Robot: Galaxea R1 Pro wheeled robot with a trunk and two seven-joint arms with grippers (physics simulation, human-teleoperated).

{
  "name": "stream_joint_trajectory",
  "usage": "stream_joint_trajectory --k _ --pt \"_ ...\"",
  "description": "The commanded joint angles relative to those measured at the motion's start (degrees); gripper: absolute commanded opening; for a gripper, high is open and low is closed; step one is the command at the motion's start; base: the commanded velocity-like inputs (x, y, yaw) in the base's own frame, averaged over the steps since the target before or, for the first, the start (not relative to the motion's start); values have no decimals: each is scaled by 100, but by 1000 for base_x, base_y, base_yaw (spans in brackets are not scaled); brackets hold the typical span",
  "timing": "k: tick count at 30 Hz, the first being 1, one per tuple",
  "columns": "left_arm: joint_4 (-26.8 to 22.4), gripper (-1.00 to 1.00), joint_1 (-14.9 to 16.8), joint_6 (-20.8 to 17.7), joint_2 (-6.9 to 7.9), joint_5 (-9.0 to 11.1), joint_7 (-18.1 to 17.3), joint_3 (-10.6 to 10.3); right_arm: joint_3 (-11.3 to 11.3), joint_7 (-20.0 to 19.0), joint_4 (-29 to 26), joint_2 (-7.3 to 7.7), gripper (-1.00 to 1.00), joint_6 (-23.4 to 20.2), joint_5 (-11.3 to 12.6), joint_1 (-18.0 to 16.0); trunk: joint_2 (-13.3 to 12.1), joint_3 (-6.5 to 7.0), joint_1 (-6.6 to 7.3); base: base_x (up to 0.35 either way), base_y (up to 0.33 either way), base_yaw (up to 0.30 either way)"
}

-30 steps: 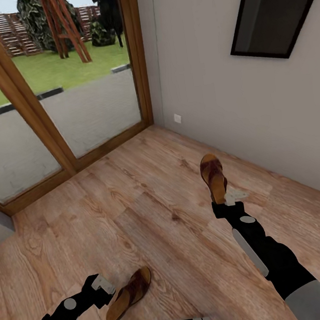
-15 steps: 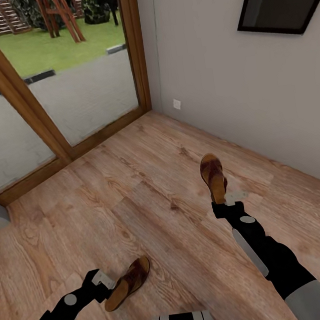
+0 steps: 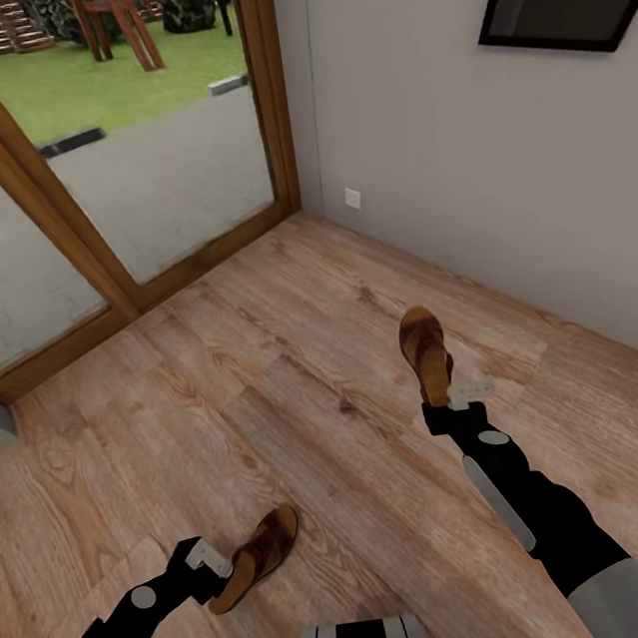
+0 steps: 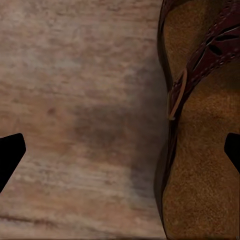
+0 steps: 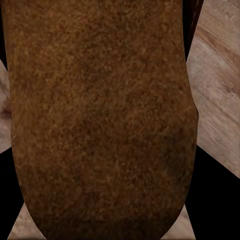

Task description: Pick up the two gym shoes and the two sandals from the corridor floor and place them onto the hallstand (shoe rack) in the corridor, making sure they are on the rack and not on the floor. Arrange them so the two gym shoes are next to each other and the two sandals are next to each other.

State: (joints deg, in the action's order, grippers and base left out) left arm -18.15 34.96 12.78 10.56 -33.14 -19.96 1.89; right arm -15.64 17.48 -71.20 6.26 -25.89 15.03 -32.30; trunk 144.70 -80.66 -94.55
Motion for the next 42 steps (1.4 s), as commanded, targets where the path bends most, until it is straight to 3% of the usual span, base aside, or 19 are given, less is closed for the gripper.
stream_joint_trajectory --k 1,3,11,24,30,42 --pt "1 100 2 27 -1 -44 -23 20 -20 61 -8 7 -100 -14 52 -5 3 -30 -1 0 0 0" --pt "3 100 2 24 -1 -47 -123 15 -19 60 -8 7 -100 -13 52 -5 6 -87 -6 0 0 0" --pt "5 100 2 23 -1 -52 -289 13 -19 61 -8 7 -100 -14 52 -5 6 -106 -6 0 0 0" --pt "175 100 -2 23 -1 -52 -324 13 -19 62 -8 7 -100 -16 52 -5 6 -107 -6 0 0 0" --pt "204 100 -1 23 5 -52 -325 13 -19 61 -8 7 -100 -15 52 -5 14 -240 -22 0 0 0" --pt "207 100 -4 23 2 -52 -325 13 -19 62 -8 8 -100 -18 52 -5 15 -262 -24 0 0 0"
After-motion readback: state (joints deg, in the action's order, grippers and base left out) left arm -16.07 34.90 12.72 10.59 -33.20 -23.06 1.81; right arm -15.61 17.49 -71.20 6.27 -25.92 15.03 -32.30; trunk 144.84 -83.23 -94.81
